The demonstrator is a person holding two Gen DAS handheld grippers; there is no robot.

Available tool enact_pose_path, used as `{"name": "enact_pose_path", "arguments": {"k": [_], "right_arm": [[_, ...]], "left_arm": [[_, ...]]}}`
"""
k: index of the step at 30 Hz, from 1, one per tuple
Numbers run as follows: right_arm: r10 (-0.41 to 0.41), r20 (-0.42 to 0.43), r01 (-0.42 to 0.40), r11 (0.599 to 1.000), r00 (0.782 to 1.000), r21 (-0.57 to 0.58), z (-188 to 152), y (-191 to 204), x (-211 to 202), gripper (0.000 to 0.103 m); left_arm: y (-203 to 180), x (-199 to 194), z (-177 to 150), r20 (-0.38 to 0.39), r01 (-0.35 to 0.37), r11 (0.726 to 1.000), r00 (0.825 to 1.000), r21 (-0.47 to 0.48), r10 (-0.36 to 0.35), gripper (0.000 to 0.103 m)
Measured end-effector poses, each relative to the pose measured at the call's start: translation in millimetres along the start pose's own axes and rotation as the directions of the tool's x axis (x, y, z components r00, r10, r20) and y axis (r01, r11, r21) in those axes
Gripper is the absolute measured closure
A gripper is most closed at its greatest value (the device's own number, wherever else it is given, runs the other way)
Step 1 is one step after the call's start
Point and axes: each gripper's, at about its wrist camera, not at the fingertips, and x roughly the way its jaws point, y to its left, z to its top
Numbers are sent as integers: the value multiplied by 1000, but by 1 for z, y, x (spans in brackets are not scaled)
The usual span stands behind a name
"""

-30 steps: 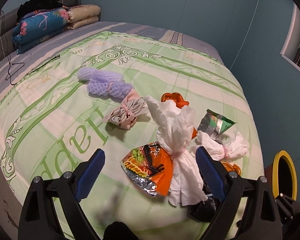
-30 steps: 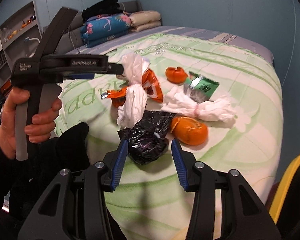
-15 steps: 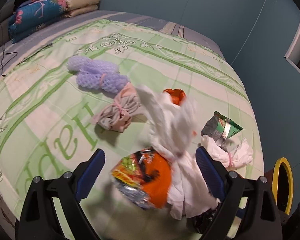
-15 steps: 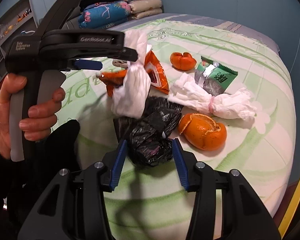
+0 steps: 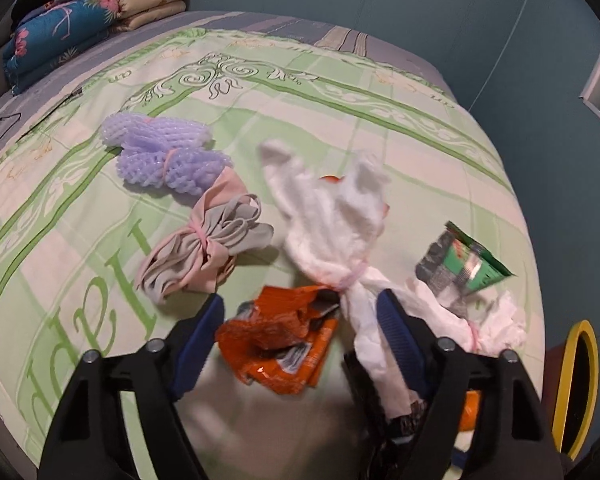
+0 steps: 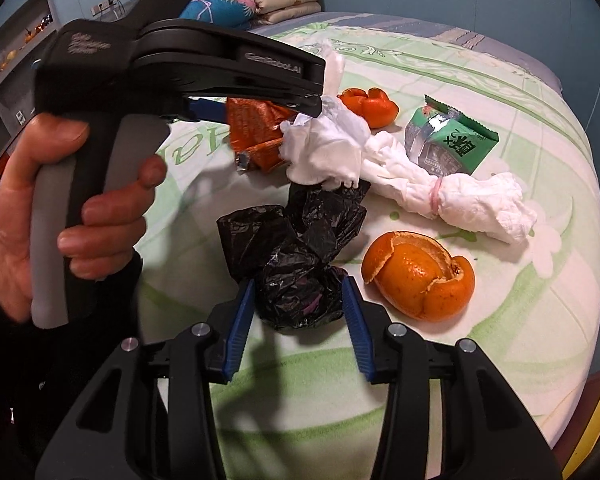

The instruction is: Collect trash

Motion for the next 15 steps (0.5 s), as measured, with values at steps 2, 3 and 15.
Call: {"name": "enact_pose_path", "arguments": {"k": [2,3,15], "right_arm": [[1,-1,-1,1000,1000,2,1,0,1,66],[1,0,-1,1000,1000,3,2,0,0,68],[2,-8,-2,1000,1000,-8,7,13,0,88]], "left_arm": [[2,8,4,-17,17,1000,1000,-21,-18,40],[3,10,5,-20,22,999,1000,-27,-22,45],[4,13,9,-9,67,997,998,-40,-68,84]]}}
